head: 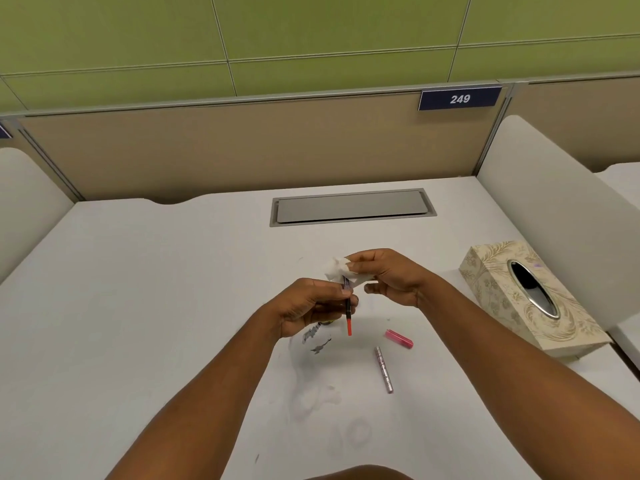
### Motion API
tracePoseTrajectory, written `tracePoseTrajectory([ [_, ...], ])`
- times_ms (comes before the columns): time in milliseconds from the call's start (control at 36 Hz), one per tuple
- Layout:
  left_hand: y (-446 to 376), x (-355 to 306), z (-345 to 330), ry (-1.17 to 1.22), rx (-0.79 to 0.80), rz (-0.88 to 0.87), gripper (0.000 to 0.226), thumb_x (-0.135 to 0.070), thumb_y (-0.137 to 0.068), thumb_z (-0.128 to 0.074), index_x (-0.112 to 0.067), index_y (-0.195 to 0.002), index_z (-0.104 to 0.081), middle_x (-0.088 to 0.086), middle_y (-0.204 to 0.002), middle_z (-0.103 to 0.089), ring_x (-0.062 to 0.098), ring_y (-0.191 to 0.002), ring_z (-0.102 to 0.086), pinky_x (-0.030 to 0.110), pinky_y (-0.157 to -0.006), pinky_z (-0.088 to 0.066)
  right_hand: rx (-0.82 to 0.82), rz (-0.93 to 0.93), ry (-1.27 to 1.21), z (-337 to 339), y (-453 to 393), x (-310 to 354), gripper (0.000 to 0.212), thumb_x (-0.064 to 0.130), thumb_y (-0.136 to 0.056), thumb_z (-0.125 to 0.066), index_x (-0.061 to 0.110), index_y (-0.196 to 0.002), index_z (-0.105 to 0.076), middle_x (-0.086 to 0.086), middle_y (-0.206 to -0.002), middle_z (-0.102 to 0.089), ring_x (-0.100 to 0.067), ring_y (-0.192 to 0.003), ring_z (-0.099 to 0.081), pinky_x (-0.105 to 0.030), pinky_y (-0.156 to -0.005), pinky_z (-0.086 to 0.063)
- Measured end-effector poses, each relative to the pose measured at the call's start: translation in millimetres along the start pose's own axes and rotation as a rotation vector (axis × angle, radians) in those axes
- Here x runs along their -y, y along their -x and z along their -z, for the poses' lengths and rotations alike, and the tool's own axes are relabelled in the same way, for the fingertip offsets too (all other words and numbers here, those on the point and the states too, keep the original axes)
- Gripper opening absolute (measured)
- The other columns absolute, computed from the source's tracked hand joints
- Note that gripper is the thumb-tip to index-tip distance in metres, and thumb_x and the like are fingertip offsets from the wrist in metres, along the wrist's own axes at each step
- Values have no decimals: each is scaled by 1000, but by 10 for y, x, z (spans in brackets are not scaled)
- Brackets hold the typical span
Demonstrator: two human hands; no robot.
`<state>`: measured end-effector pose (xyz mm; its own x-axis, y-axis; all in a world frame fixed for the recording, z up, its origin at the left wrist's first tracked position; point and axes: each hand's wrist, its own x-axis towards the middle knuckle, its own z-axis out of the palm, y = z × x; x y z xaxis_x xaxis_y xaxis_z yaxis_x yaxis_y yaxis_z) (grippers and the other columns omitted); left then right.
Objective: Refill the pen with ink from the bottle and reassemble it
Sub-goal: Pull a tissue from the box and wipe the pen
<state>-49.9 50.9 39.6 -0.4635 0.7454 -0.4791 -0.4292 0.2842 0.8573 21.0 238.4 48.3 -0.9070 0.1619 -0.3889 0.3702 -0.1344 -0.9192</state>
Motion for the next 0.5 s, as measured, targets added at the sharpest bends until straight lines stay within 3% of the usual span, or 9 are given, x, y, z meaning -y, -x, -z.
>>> tracePoseTrajectory([
  [111,-14,3,-9,-20,10,15,22,-14,-91,-69,0,-108,-75,15,-103,-77,25,-98,-74,30,-87,-58,0,3,74,25,-12,18,15,8,-90,-68,6,-103,-73,-5,-98,-70,-17,-86,-56,-29,-69,-41],
  [250,-15,37,2,-38,29,37,17,-11,-91,-69,-2,-104,-76,16,-105,-76,30,-105,-72,43,-105,-51,30,0,132,79,-21,-12,12,7,-92,-64,11,-99,-73,-7,-105,-69,-22,-92,-55,-32,-74,-42],
  [333,-14,39,5,-49,39,40,15,-10,-91,-68,-4,-100,-78,16,-104,-76,30,-104,-72,45,-108,-48,27,3,118,95,-36,-55,11,9,-92,-65,12,-98,-74,-7,-101,-70,-22,-91,-56,-36,-79,-41],
  [500,10,2,18,-76,44,29,13,-10,-89,-69,-11,-90,-82,14,-103,-77,30,-103,-72,47,-109,-46,-12,41,-19,72,-36,-105,8,11,-93,-64,13,-95,-71,-7,-98,-70,-19,-87,-56,-30,-69,-36],
])
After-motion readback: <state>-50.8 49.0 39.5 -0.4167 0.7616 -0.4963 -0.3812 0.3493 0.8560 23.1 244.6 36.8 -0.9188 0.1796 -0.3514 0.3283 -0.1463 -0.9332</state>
